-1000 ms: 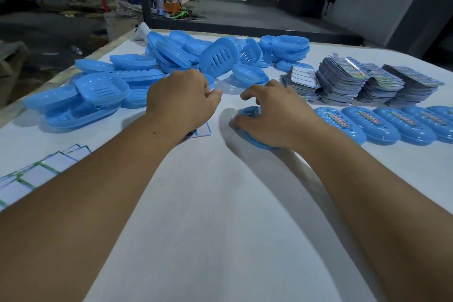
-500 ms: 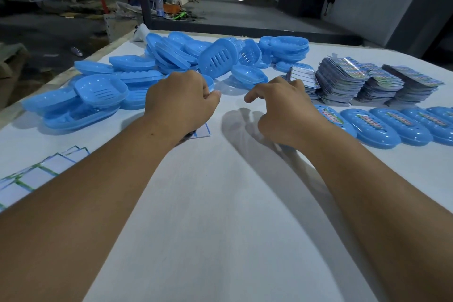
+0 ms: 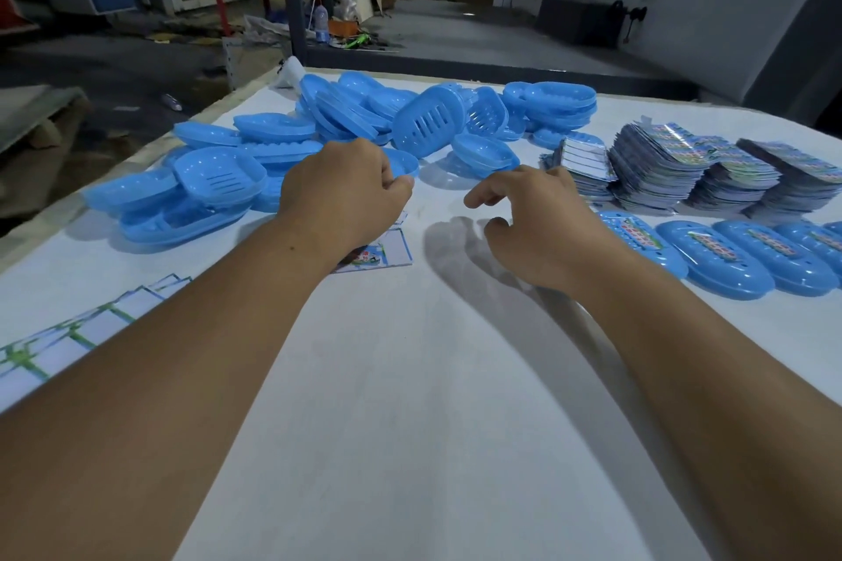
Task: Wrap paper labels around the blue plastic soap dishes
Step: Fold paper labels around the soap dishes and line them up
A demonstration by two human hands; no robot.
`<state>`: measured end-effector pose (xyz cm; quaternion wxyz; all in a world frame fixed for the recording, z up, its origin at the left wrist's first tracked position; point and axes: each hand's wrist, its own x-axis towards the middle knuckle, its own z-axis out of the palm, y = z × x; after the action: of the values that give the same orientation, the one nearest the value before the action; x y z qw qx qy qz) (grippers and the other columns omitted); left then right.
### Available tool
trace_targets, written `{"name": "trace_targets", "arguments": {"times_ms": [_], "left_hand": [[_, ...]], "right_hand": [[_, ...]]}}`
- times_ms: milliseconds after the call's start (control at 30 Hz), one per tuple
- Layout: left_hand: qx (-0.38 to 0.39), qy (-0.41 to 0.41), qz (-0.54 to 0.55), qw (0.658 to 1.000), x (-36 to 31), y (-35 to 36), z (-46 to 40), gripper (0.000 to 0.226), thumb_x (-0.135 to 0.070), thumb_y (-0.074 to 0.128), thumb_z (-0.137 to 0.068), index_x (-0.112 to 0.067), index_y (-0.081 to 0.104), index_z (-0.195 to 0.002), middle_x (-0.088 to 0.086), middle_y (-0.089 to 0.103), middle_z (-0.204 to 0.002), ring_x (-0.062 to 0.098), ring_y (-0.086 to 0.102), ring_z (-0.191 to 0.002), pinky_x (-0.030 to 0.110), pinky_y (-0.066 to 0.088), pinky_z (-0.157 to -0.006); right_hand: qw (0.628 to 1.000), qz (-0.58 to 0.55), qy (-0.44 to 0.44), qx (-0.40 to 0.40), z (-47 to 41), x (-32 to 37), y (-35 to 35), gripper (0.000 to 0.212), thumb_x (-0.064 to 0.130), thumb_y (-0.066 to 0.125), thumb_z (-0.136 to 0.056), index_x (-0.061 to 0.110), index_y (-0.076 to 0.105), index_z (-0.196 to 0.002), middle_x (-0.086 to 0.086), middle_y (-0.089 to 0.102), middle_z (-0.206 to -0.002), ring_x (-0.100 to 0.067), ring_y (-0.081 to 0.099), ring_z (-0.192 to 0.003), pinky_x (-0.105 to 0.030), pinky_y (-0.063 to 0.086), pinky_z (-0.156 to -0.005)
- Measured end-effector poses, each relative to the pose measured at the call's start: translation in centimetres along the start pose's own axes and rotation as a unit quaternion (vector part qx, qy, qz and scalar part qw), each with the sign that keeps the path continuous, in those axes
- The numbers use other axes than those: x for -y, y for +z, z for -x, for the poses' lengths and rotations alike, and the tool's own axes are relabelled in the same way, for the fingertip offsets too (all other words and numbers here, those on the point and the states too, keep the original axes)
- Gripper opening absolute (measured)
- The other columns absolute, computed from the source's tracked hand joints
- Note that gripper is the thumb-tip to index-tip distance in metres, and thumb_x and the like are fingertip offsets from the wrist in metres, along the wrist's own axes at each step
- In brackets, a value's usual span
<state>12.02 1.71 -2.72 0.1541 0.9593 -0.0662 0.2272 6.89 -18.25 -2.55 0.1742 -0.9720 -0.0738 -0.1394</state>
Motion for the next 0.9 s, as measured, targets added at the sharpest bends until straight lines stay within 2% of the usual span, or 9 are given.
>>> {"name": "trace_targets", "arguments": {"times_ms": [100,167,267,333,400,633,800,900], "left_hand": [[0.010,0.006,-0.027,1.000,0.3,-0.2,-0.1,0.040,-0.053,0.057,-0.091,-0.021,0.059,-0.067,-0.003,0.059,-0.066,0.015,0.054,-0.062,0.027,0.029,-0.050],[-0.008,0.008,-0.053,0.999,0.6,-0.4,-0.3,0.033,-0.049,0.056,-0.092,-0.023,0.061,-0.073,-0.002,0.061,-0.075,0.021,0.057,-0.071,0.030,0.033,-0.056],[-0.030,0.020,-0.051,0.998,1.5,-0.6,-0.8,0.019,-0.041,0.057,-0.094,-0.024,0.066,-0.098,0.000,0.062,-0.101,0.025,0.055,-0.097,0.038,0.042,-0.073],[-0.005,0.034,-0.074,0.997,2.1,-0.7,-1.1,0.028,-0.038,0.057,-0.095,-0.023,0.064,-0.118,0.004,0.059,-0.121,0.028,0.049,-0.115,0.043,0.042,-0.091],[0.022,0.045,-0.111,0.993,2.6,-0.6,-1.3,0.036,-0.037,0.055,-0.096,-0.022,0.062,-0.128,0.005,0.056,-0.130,0.030,0.045,-0.121,0.045,0.038,-0.099],[0.039,0.055,-0.113,0.991,2.6,-0.1,-1.3,0.034,-0.037,0.055,-0.097,-0.028,0.060,-0.129,0.002,0.060,-0.127,0.027,0.047,-0.119,0.044,0.036,-0.101],[0.026,0.069,-0.107,0.992,2.1,0.4,-1.5,0.015,-0.033,0.055,-0.098,-0.029,0.064,-0.109,-0.002,0.061,-0.114,0.023,0.049,-0.111,0.042,0.038,-0.097],[0.020,0.075,-0.094,0.992,2.0,0.6,-1.6,0.006,-0.026,0.056,-0.098,-0.032,0.056,-0.097,-0.005,0.061,-0.099,0.019,0.047,-0.098,0.037,0.034,-0.089]], "right_hand": [[0.999,-0.018,-0.011,-0.025,0.0,0.1,0.1,0.037,0.012,0.053,-0.092,0.032,0.069,-0.119,0.007,0.065,-0.120,-0.026,0.042,-0.118,-0.027,0.033,-0.091],[0.998,-0.036,-0.017,-0.056,0.0,0.2,0.0,0.032,0.012,0.055,-0.092,0.031,0.071,-0.112,0.009,0.068,-0.113,-0.025,0.048,-0.116,-0.026,0.033,-0.089],[0.994,-0.064,-0.017,-0.086,0.0,0.3,-0.1,0.026,0.015,0.057,-0.093,0.032,0.073,-0.105,0.015,0.067,-0.099,-0.023,0.053,-0.113,-0.025,0.036,-0.087],[0.993,-0.073,-0.018,-0.089,0.0,0.3,0.0,0.024,0.017,0.057,-0.093,0.035,0.072,-0.101,0.020,0.065,-0.094,-0.021,0.054,-0.111,-0.025,0.036,-0.086],[0.993,-0.079,-0.021,-0.088,0.0,0.3,0.0,0.021,0.020,0.059,-0.093,0.037,0.070,-0.097,0.023,0.064,-0.092,-0.019,0.054,-0.111,-0.024,0.035,-0.085],[0.992,-0.092,-0.028,-0.084,0.0,0.1,0.0,0.015,0.026,0.061,-0.093,0.039,0.067,-0.087,0.029,0.063,-0.089,-0.017,0.056,-0.106,-0.025,0.034,-0.082],[0.992,-0.091,-0.030,-0.080,0.2,0.3,0.1,0.014,0.032,0.061,-0.094,0.040,0.066,-0.083,0.030,0.064,-0.088,-0.012,0.056,-0.101,-0.024,0.034,-0.081],[0.991,-0.090,-0.036,-0.087,0.1,0.3,0.0,0.014,0.036,0.062,-0.094,0.039,0.067,-0.081,0.034,0.061,-0.083,-0.003,0.053,-0.091,-0.014,0.033,-0.072]]}}
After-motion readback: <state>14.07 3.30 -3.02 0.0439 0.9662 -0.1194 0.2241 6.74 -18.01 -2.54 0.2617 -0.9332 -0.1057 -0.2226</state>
